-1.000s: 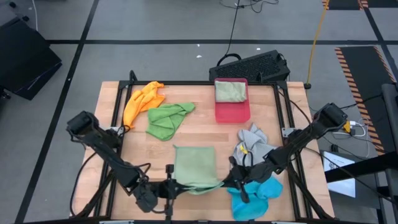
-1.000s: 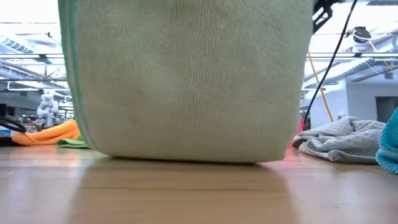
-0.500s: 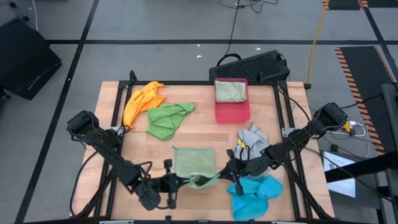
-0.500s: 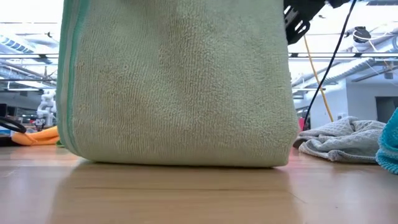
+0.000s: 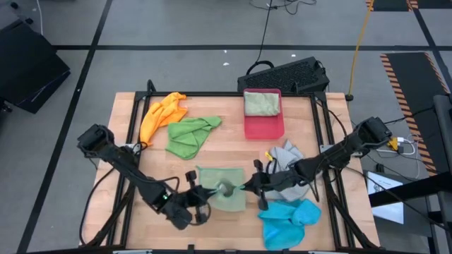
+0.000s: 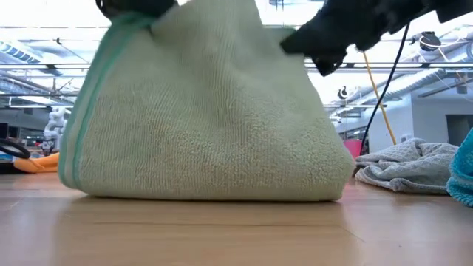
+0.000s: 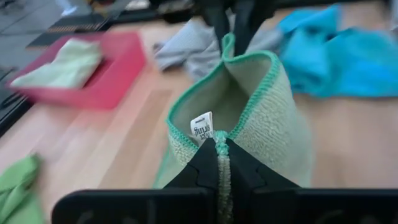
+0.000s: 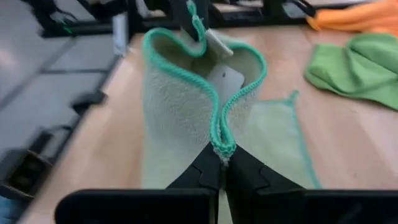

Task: Fold microfiber towels
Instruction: Fold the light green microfiber cloth

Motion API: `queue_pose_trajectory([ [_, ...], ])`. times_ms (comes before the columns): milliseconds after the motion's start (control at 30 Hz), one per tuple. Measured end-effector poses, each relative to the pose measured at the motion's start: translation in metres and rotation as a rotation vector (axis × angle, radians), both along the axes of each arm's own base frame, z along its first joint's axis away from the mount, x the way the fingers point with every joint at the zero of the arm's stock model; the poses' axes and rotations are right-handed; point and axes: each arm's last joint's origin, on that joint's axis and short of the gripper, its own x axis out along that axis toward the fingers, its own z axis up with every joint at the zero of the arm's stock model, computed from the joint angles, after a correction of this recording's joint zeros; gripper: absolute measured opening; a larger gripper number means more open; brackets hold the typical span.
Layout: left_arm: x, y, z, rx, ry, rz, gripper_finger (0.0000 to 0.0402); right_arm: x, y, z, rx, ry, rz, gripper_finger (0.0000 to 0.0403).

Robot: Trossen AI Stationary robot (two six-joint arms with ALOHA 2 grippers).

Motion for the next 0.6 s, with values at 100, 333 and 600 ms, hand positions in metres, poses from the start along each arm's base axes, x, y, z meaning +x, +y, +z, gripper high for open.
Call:
queue_pose_trajectory([
  [100, 0.002, 0.012, -0.005, 0.008, 0.044, 0.055, 0.0006, 0.003, -0.011, -0.003, -0.026, 0.03, -0.03, 0.0006],
  [333, 0.016, 0.042, -0.009, -0.03, 0.121, 0.118, 0.0018, 0.006, -0.03, -0.009, -0.065, 0.102, -0.085, 0.0006],
  [600, 0.018, 0.069, -0.037, -0.135, 0.169, 0.148, 0.0011, -0.002, -0.047, -0.027, -0.072, 0.128, -0.128, 0.0006],
])
